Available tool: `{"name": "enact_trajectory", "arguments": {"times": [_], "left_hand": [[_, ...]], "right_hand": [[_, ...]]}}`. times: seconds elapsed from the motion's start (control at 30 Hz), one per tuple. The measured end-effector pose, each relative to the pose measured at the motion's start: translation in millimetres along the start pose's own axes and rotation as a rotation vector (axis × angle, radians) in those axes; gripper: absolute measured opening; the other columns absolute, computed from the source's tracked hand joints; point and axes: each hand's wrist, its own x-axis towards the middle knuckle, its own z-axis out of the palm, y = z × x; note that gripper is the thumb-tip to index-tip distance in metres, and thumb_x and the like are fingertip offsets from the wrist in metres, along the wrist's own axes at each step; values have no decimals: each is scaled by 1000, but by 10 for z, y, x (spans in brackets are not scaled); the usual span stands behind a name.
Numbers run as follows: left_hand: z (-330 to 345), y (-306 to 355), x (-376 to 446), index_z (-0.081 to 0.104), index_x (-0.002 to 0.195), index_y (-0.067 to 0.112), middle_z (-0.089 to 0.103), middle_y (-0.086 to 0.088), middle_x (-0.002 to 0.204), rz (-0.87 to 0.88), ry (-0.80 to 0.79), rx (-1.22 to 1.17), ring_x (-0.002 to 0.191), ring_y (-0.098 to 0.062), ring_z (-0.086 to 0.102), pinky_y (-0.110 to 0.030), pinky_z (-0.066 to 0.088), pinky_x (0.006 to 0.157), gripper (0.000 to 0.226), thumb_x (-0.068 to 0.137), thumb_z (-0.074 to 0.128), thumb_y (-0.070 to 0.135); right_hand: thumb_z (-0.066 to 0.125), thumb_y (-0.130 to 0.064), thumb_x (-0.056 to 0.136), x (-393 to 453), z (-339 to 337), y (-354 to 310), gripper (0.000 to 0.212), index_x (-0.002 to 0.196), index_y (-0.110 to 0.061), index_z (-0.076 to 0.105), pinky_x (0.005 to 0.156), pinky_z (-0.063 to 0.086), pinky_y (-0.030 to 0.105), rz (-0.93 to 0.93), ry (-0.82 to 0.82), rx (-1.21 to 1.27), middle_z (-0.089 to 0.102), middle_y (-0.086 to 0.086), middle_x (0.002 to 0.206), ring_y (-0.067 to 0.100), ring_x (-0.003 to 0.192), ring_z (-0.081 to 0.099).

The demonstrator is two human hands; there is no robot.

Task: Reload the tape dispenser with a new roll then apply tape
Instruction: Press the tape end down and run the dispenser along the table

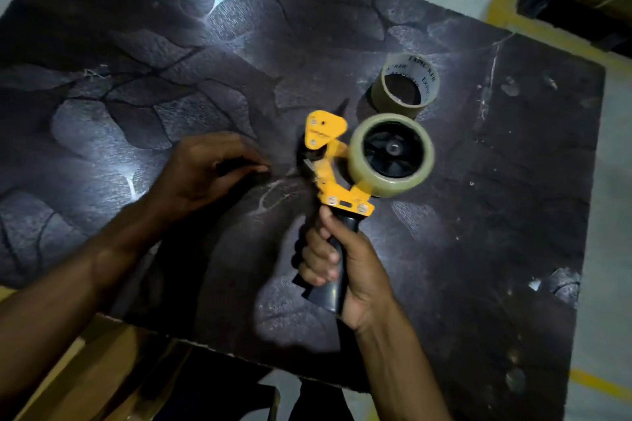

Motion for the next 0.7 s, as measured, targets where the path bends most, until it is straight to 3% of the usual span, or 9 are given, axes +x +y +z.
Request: {"name": "enact_trajectory", "arguments": {"times": [0.1,0.2,0.27,0.33,0.4,0.53,0.57,0.63,0.7], "left_hand": [[-79,-100,14,81,100,2,79,-11,98,123,-39,57,89,-15,72,-25,55,85,17,97,73,16],[-93,-135,110,81,105,2,79,-13,101,197,-44,95,83,-27,71,-33,52,80,24,103,66,20],[-119,-187,125,81,104,4,79,-12,102,274,-68,156,80,-29,69,-36,51,77,25,104,64,22],[-161,-225,72,81,106,6,79,-11,103,349,-97,238,82,-30,69,-38,51,75,16,97,72,14],[-174,-211,24,81,111,7,79,-9,104,366,-90,271,87,-28,68,-36,50,79,21,90,81,9],[-148,-135,46,80,118,9,78,-3,93,338,-164,189,101,11,58,-13,45,89,39,85,90,28],[-153,-132,74,80,120,10,77,-3,91,336,-212,173,100,10,59,-12,45,88,40,87,88,30],[-173,-134,131,79,123,12,76,-5,88,343,-263,172,82,-14,66,-24,49,76,35,95,80,32],[-193,-125,202,79,121,9,75,-9,87,381,-252,189,78,-22,58,-29,45,71,30,103,67,30]], "right_hand": [[66,-26,95,-45,-39,-108,33,69,-15,48,37,24,22,-71,87,-84,34,-4,46,5,30,31],[66,-24,93,-83,-45,-151,32,68,-14,48,42,18,26,-90,148,-177,33,-2,46,7,30,29],[69,-26,90,-110,-52,-164,31,69,-15,48,41,20,25,-98,172,-212,33,-1,46,7,31,30],[71,-26,87,-160,-85,-169,30,70,-16,48,39,23,23,-88,187,-252,33,-1,46,8,31,30],[72,-25,87,-225,-125,-157,30,70,-17,48,40,25,22,-84,179,-306,33,-1,47,8,32,30],[75,-23,90,-301,-174,-138,31,70,-19,51,42,28,23,-91,152,-365,33,0,49,10,34,30],[76,-22,92,-305,-180,-144,34,70,-19,51,42,28,23,-93,153,-370,33,0,49,10,34,30],[74,-22,92,-310,-179,-172,32,69,-20,52,42,28,23,-96,159,-375,32,0,49,10,34,30],[72,-23,90,-324,-186,-211,29,67,-22,54,42,29,23,-101,170,-384,32,-1,49,10,34,30]]}}
